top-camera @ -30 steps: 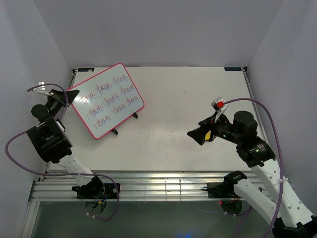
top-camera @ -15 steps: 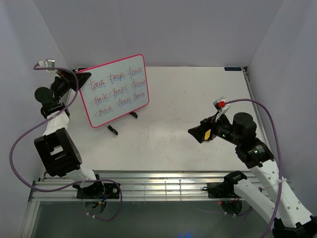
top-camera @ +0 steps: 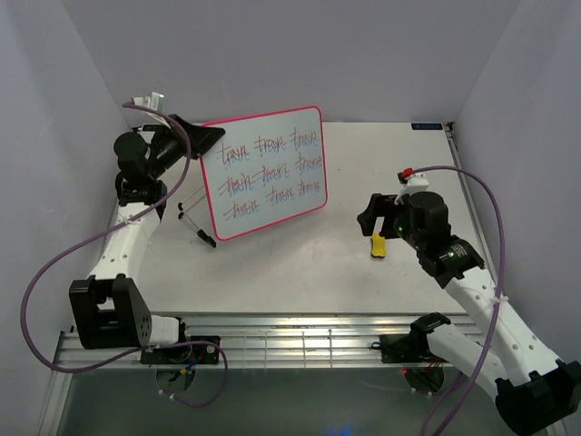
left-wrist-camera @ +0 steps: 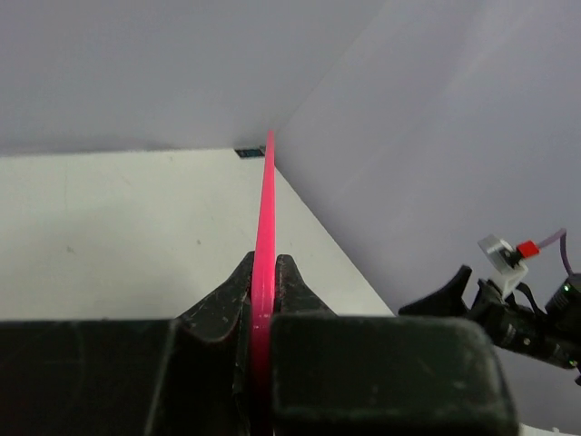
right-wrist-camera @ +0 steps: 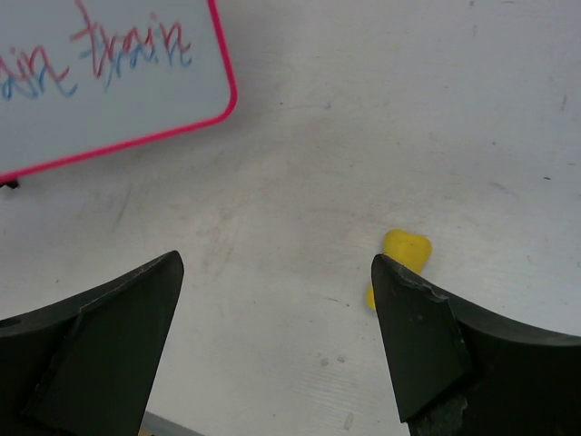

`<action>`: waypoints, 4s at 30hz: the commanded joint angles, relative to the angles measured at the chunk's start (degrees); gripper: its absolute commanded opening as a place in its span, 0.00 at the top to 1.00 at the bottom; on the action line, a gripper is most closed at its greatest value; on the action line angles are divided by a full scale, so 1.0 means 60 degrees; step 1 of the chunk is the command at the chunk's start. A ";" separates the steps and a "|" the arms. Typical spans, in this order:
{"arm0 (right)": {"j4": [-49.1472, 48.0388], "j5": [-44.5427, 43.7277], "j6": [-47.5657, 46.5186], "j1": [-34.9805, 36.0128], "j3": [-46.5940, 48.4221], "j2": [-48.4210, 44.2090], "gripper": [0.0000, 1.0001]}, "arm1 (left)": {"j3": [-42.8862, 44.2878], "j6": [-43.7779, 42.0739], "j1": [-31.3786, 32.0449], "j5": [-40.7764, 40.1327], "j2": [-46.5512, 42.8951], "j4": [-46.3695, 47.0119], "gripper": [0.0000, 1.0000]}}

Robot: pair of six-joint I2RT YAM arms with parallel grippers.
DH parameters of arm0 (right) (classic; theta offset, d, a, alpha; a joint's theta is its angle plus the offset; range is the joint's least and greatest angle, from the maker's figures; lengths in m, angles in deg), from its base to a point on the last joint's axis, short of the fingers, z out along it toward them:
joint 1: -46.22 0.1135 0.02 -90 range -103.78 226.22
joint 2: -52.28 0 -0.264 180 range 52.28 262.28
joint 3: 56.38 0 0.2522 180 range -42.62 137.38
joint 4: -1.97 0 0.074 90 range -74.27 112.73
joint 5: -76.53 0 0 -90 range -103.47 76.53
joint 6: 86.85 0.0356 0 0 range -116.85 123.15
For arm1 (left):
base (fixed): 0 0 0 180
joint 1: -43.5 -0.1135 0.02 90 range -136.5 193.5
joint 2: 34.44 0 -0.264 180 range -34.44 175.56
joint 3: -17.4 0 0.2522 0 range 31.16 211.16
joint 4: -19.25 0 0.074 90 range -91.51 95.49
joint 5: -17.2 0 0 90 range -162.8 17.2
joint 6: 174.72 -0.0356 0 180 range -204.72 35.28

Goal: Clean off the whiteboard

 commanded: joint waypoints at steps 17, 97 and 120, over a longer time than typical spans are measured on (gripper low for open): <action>0.1366 -0.0242 -0.0470 -0.1521 0.1212 0.3909 0.10 | -0.2487 -0.0263 0.0285 0.0101 -0.1654 -0.5677 1.00; -0.1020 0.1513 -0.0529 0.2018 0.1415 0.4280 0.70 | -0.4243 -0.0604 0.1032 -0.0134 -0.2311 -0.3879 1.00; -0.0657 -0.1619 -0.0514 0.7810 0.7276 0.8526 0.69 | -0.3921 -0.0252 0.1838 -0.1350 -0.2913 -0.5270 1.00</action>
